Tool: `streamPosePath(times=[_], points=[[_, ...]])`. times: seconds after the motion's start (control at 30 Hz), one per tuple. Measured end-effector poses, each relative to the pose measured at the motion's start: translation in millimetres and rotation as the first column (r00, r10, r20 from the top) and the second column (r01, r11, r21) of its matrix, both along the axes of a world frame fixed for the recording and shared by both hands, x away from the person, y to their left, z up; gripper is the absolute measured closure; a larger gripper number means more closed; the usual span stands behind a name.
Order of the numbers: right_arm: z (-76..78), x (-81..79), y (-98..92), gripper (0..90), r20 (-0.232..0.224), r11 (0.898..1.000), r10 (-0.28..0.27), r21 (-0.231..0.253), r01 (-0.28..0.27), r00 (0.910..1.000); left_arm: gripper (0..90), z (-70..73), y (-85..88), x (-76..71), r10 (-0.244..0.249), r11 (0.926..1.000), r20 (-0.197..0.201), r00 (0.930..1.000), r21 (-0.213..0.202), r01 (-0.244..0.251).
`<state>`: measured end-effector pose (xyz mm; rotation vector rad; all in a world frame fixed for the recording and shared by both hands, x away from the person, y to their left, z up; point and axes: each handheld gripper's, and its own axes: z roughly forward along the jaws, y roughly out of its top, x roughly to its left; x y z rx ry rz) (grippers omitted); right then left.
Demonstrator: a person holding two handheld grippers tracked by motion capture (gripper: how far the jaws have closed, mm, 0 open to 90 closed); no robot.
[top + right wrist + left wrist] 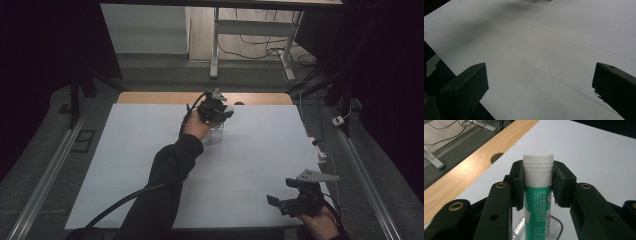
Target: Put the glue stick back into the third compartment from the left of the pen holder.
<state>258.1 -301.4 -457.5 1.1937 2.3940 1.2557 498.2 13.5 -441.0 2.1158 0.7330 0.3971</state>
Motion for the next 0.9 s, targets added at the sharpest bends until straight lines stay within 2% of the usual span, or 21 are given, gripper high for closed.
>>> streamPosePath(times=[0.2, 0.33, 0.4, 0.5, 0.6, 0.63, 0.77, 0.9], points=[[-0.1, 0.0, 0.5, 0.0, 0.001, 1.0, -0.001, -0.001, 0.001, 1.0, 63.7, -0.7, 7.5, -2.3, 0.02, 0.9998, -0.034, 0.9992, 0.005, -0.02], [-0.2, 0.2, 0.8, 0.0, 0.002, 1.0, 0.001, -0.003, -0.001, 1.0, 62.6, -2.6, 11.6, -5.2, 0.032, 0.9982, -0.03, 0.999, 0.051, -0.031], [-0.2, 0.3, 1.0, 0.0, 0.002, 1.0, 0.002, -0.004, -0.002, 1.0, 60.9, -1.8, 15.0, -6.4, 0.038, 0.9989, -0.026, 0.9989, 0.03, -0.038], [-0.3, 0.6, 1.0, 0.0, 0.002, 1.0, 0.002, -0.004, -0.002, 1.0, 55.1, 2.4, 19.3, -7.8, 0.051, 0.9987, -0.041, 0.9979, -0.005, -0.051], [-0.3, 0.5, 1.1, 0.0, 0.003, 1.0, 0.002, -0.005, -0.002, 1.0, 49.8, 6.8, 22.9, -10.1, 0.051, 0.9986, -0.048, 0.9975, -0.012, -0.052], [-0.3, 0.5, 1.1, 0.0, 0.003, 1.0, 0.001, -0.005, -0.001, 1.0, 47.3, 8.0, 24.3, -10.6, 0.048, 0.9985, -0.06, 0.9971, -0.023, -0.049], [-0.3, 0.5, 1.3, 0.0, 0.003, 1.0, 0.002, -0.005, -0.002, 1.0, 39.1, 12.6, 29.7, -14.6, 0.062, 0.9976, -0.09, 0.994, -0.025, -0.065], [-0.2, 0.6, 1.5, 0.0, 0.002, 1.0, 0.001, -0.007, -0.001, 1.0, 27.2, 17.1, 36.8, -22.0, 0.059, 0.9972, -0.113, 0.9918, -0.039, -0.063]])
